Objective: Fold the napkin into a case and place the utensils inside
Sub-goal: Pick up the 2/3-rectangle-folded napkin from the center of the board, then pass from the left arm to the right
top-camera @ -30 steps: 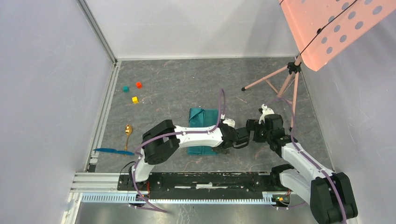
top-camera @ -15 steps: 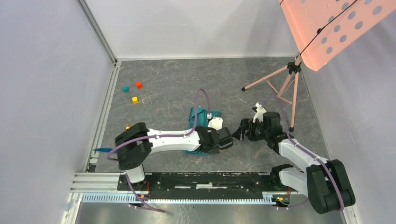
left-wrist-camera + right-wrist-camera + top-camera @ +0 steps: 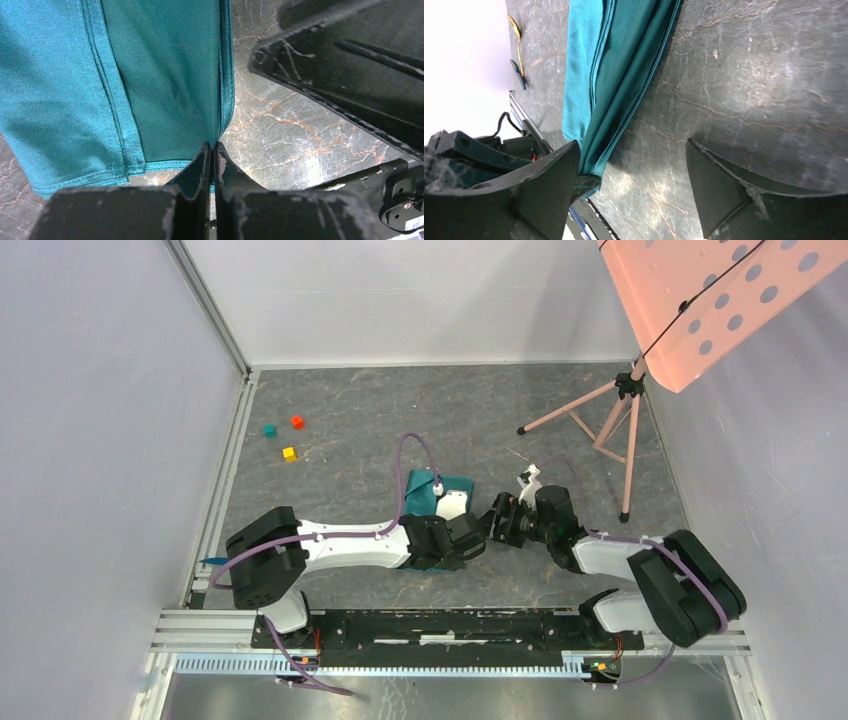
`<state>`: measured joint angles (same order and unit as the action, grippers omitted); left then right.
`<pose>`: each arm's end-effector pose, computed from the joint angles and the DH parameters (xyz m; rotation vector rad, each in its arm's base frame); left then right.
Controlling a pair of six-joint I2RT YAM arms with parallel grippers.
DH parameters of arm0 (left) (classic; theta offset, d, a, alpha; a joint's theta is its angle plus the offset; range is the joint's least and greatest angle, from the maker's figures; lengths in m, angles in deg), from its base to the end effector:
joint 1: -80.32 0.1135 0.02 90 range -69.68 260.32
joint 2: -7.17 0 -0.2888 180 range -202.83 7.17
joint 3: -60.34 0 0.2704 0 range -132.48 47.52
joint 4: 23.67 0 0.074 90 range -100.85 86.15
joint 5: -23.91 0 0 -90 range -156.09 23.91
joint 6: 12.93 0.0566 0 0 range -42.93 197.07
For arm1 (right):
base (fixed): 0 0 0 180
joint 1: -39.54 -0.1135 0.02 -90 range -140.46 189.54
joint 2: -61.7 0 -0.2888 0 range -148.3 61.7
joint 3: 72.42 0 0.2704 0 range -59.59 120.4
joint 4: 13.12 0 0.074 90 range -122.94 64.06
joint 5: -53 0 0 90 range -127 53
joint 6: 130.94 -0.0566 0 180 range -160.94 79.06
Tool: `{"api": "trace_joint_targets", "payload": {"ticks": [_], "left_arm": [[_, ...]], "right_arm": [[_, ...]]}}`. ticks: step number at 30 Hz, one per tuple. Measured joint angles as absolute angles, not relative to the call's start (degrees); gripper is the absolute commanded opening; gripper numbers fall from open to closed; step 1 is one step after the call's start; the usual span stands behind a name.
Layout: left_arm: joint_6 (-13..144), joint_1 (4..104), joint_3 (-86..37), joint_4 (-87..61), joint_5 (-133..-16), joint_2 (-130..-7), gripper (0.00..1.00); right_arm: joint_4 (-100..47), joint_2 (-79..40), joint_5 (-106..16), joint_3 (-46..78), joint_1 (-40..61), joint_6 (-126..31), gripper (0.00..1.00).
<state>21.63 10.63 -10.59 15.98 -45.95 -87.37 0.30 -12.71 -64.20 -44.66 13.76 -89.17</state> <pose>0.1390 -0.3194 0.1796 0.2136 2.5937 -0.3358 0.1977 0.1242 0.1269 0.1551 2.3496 1.2105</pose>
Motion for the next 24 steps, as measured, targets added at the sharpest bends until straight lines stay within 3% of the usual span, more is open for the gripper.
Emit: {"api": "trace_joint_targets", "payload": {"ticks": [7,24], "left_arm": [[21.74,11.29,-9.45,14.58,-46.82,-85.36,0.02],[22.70,11.90,-9.03,12.48,-48.64,-84.81,0.02]], "right_arm": [[8.73,-21.72,-62.80,-42.40,11.03,-96.67,0.73],[14.50,-31.49,-60.92,-38.30,11.03,-98.35,0.33]]}}
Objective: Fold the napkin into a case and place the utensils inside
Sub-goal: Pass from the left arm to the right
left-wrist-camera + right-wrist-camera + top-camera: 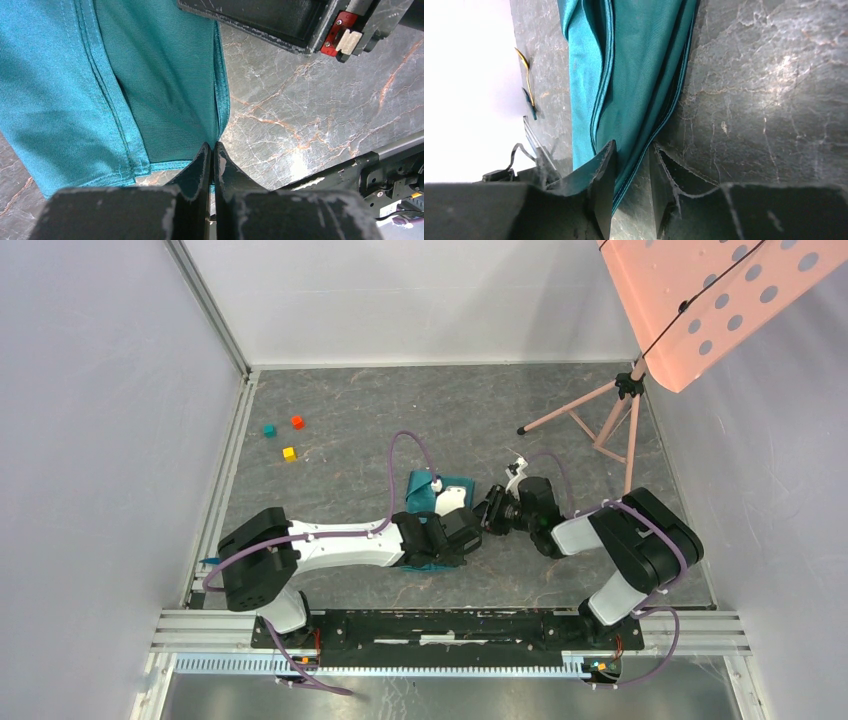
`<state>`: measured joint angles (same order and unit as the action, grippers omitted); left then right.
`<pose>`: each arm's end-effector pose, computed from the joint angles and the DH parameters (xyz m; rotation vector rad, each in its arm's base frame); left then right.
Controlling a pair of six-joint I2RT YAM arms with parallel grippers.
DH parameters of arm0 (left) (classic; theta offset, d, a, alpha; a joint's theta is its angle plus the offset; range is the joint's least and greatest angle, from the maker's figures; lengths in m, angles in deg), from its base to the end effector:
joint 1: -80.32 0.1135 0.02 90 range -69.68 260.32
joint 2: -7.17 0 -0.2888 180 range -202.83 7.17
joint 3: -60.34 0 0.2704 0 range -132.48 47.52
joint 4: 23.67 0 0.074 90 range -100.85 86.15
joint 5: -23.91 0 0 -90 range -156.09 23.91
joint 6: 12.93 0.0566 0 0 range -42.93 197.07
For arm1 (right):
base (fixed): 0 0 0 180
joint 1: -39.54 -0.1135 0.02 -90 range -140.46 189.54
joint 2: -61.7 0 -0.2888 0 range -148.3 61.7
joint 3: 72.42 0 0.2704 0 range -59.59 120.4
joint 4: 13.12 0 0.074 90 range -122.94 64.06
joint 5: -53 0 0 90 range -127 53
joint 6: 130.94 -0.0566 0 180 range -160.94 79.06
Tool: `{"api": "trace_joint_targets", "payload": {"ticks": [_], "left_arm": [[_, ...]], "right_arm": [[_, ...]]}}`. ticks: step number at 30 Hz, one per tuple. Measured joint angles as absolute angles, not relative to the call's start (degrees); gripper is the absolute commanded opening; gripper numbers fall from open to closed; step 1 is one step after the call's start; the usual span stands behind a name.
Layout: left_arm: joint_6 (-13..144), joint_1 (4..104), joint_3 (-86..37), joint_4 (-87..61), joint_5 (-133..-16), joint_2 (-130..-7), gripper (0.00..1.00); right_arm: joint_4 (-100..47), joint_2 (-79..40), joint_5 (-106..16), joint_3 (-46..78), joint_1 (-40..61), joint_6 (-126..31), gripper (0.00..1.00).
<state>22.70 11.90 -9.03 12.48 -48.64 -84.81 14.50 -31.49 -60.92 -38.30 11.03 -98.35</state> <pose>0.1430 -0.3155 0.1887 0.2060 2.5784 -0.4444 0.2371 0.1549 0.1043 0.3164 2.3468 1.2629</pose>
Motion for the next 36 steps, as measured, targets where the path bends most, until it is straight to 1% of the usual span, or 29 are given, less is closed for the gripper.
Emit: {"api": "trace_joint_targets", "payload": {"ticks": [1,2,4,5,6,7,8,9,10,12,13,14,15,18,20,22,24,27,31,36], "left_arm": [[22.70,11.94,-9.03,12.37,-48.70,-84.85,0.02],[22.72,11.96,-9.03,12.20,-48.74,-84.92,0.02],[22.77,12.09,-9.01,11.74,-49.20,-85.12,0.03],[23.07,12.14,-9.01,11.45,-49.64,-85.20,0.07],[23.23,12.23,-9.01,11.19,-49.86,-85.29,0.12],[23.31,12.36,-9.03,10.93,-50.23,-85.44,0.21],[23.47,12.40,-9.01,10.78,-50.60,-85.60,0.36],[23.73,12.64,-9.03,10.54,-51.46,-85.71,0.47],[24.06,12.84,-9.03,10.43,-52.24,-85.73,0.56],[24.58,13.45,-9.01,10.16,-54.03,-85.40,0.62],[24.58,13.89,-8.75,9.97,-55.15,-84.75,0.63],[24.56,14.67,-8.03,9.90,-56.33,-83.15,0.62],[24.56,15.50,-7.35,9.99,-57.12,-81.34,0.60],[24.50,21.97,-3.70,8.09,-61.42,-72.81,0.42],[24.12,29.43,-1.14,4.98,-65.03,-68.33,0.34],[23.66,36.25,0.43,1.55,-67.78,-67.39,0.27],[23.29,41.67,1.24,-2.34,-70.16,-69.84,0.18],[23.03,45.34,1.37,-8.06,-74.25,-77.14,0.14],[23.07,47.11,1.19,-12.68,-77.12,-85.99,0.11],[23.12,47.20,0.76,-15.21,-77.12,-91.81,0.09]], "right_arm": [[14.42,-31.51,-60.70,-38.16,11.03,-98.04,0.29],[14.26,-31.51,-60.46,-37.99,11.03,-97.65,0.22],[13.93,-31.51,-59.98,-37.53,11.03,-96.78,0.00],[13.78,-31.51,-59.83,-37.27,11.03,-96.23,0.00],[13.67,-31.51,-59.78,-37.05,11.03,-95.62,0.00],[13.48,-31.51,-59.74,-36.83,11.01,-94.98,0.00],[13.10,-31.51,-59.63,-36.52,10.99,-94.26,0.00],[12.80,-31.51,-59.63,-36.26,10.96,-93.28,0.00],[12.58,-31.51,-59.59,-36.02,10.92,-92.34,0.00],[11.55,-31.68,-59.67,-35.06,10.92,-89.61,0.00],[10.81,-31.90,-59.70,-34.36,10.92,-88.21,0.00],[9.78,-32.19,-59.78,-33.42,10.92,-86.72,0.00],[8.80,-32.47,-59.89,-32.53,10.92,-85.32,0.00],[5.50,-33.41,-60.13,-29.53,10.92,-81.13,0.00],[3.47,-34.00,-60.24,-27.83,10.92,-79.03,0.00],[1.41,-34.42,-60.22,-26.36,10.92,-77.30,0.00],[-0.99,-34.68,-60.20,-24.90,10.92,-75.58,0.00],[-3.92,-34.70,-59.61,-23.63,10.92,-73.72,0.00],[-7.46,-34.70,-58.49,-21.92,10.85,-71.93,0.00],[-12.01,-34.70,-56.31,-19.08,9.96,-70.61,0.00]]}}
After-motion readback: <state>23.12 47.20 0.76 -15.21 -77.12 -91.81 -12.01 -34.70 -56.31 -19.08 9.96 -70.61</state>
